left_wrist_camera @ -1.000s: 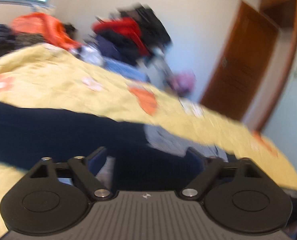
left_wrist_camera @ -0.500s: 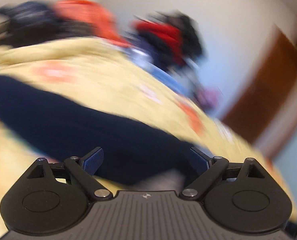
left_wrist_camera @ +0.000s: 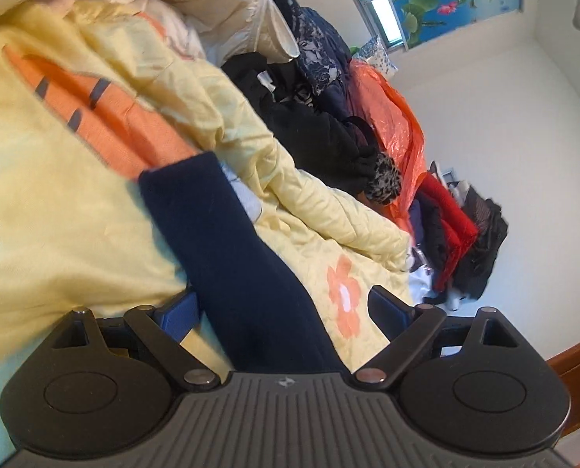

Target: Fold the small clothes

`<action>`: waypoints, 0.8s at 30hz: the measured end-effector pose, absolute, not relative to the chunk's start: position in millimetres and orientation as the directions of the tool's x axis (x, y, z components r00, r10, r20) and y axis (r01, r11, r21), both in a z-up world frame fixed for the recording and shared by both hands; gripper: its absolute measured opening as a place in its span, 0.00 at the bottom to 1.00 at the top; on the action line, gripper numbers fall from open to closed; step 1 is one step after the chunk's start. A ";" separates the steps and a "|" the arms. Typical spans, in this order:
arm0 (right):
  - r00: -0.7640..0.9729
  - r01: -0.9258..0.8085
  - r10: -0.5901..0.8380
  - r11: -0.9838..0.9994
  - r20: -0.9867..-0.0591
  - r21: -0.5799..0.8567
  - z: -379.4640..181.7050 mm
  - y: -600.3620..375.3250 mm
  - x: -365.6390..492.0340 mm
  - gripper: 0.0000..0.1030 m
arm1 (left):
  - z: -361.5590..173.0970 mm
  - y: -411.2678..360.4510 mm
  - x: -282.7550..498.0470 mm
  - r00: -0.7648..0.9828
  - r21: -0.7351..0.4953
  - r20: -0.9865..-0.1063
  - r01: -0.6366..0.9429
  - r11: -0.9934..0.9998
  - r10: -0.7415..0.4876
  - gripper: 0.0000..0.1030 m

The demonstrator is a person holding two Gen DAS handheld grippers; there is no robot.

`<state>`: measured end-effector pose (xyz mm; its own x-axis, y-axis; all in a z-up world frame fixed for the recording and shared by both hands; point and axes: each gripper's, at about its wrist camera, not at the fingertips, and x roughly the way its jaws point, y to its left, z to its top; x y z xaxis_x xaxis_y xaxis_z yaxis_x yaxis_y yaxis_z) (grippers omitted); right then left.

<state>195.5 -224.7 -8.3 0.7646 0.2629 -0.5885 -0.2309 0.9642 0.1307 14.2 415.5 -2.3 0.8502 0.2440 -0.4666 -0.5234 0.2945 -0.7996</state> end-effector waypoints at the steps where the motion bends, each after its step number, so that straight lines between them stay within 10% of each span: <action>1: 0.765 -0.231 0.263 0.964 -0.588 0.131 -8.3 -224.7 195.5 1.00 | -2.6 414.5 15.7 0.840 -0.788 -0.480 -0.540 0.295 0.255 0.67; 4: 0.765 -0.231 0.263 0.964 -0.589 0.130 -8.2 -225.0 195.5 1.00 | -10.7 417.1 22.0 0.798 -0.747 -0.543 -0.602 0.284 0.262 0.17; 6: 0.765 -0.231 0.264 0.964 -0.588 0.132 -8.1 -225.2 195.2 1.00 | -15.3 419.6 22.0 0.778 -0.728 -0.557 -0.625 0.281 0.290 0.09; 12: 0.765 -0.232 0.271 0.962 -0.584 0.143 -8.1 -225.8 195.8 1.00 | 3.0 397.0 38.9 0.676 -0.580 -0.623 -0.737 0.347 0.393 0.03; 16: 0.767 -0.229 0.274 0.961 -0.580 0.152 -8.0 -227.1 195.6 1.00 | 55.9 313.2 75.6 0.768 -0.525 -0.503 -0.636 0.565 0.397 0.03; 20: 0.767 -0.229 0.282 0.959 -0.576 0.165 -7.8 -229.3 195.6 1.00 | 83.5 141.1 117.2 0.898 -0.251 -0.408 -0.283 0.926 0.164 0.03; 24: 0.768 -0.228 0.301 0.953 -0.565 0.199 -7.6 -234.4 195.3 1.00 | 37.9 -5.5 114.9 0.847 -0.043 -0.521 0.095 0.995 -0.104 0.03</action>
